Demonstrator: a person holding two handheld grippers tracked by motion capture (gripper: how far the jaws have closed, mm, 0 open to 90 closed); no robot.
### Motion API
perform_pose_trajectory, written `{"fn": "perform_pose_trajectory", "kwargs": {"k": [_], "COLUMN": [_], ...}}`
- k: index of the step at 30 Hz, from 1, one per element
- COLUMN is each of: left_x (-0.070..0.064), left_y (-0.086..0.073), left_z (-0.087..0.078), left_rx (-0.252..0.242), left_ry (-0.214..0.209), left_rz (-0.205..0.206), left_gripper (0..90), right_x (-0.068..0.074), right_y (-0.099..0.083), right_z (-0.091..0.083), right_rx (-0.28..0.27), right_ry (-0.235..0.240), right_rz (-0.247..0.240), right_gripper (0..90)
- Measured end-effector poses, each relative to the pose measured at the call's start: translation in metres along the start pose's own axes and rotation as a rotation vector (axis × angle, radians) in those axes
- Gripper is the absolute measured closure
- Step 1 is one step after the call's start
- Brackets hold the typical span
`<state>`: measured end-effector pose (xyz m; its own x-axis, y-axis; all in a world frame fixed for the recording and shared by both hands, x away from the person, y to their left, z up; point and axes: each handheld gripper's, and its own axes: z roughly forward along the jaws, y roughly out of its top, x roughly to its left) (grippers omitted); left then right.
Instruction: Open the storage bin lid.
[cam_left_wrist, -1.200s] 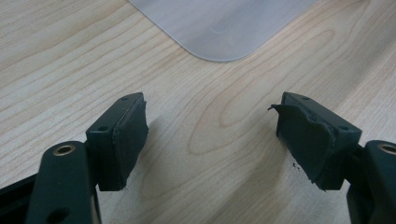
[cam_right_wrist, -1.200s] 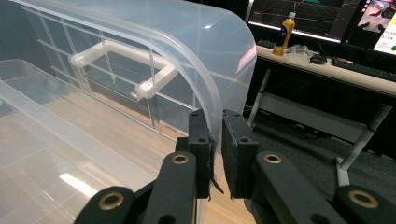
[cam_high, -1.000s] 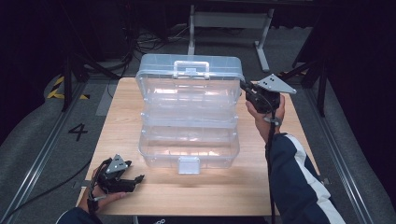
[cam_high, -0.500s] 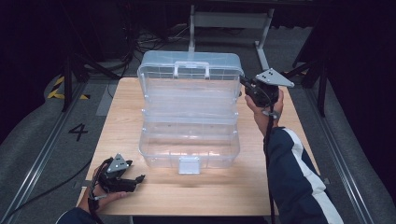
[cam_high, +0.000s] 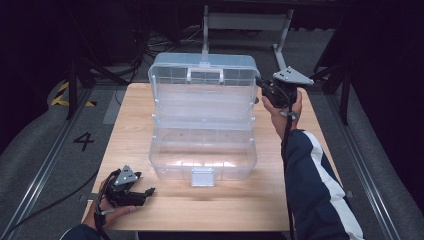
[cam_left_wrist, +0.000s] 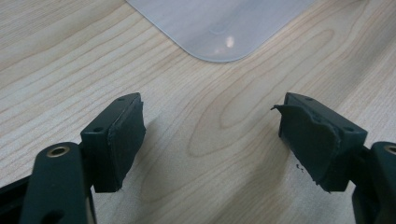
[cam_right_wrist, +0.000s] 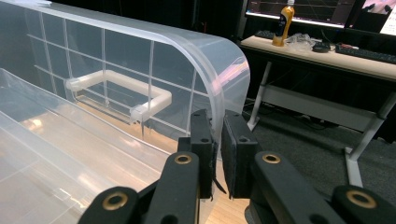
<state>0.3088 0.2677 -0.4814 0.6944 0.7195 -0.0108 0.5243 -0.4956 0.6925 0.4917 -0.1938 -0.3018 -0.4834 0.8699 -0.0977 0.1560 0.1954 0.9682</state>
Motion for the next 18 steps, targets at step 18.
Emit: {"fn": "perform_pose_trajectory", "kwargs": {"k": [18], "left_x": [0.000], "left_y": [0.000], "left_z": [0.001], "left_rx": [-0.004], "left_ry": [-0.003], "left_rz": [0.001], "left_gripper": [22.7], "right_x": [-0.011], "right_y": [0.008], "right_z": [0.018], "right_rx": [0.063], "right_ry": [0.011], "right_rz": [0.002], "right_gripper": [83.3]}}
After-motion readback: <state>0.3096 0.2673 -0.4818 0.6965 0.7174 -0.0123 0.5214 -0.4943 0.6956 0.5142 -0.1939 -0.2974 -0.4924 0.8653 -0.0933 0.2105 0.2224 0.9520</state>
